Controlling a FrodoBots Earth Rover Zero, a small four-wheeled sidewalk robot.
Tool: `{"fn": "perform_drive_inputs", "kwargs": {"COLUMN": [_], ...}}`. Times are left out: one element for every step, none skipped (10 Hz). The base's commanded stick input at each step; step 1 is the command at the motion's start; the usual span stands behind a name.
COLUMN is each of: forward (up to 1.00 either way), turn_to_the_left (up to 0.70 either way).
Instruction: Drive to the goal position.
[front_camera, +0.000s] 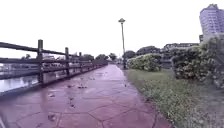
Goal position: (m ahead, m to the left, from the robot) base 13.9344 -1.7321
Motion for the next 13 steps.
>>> {"fn": "perform_drive_inputs", "kwargs": {"forward": [0.70,0.70,0.70,0.70,0.70,0.70,0.70,0.70,0.70,0.70,0.70,0.70,0.70], "turn_to_the_left": [0.00,0.00,0.00,0.00,0.00,0.23,0.35,0.35,0.15,0.00,0.00,0.00,0.00]}}
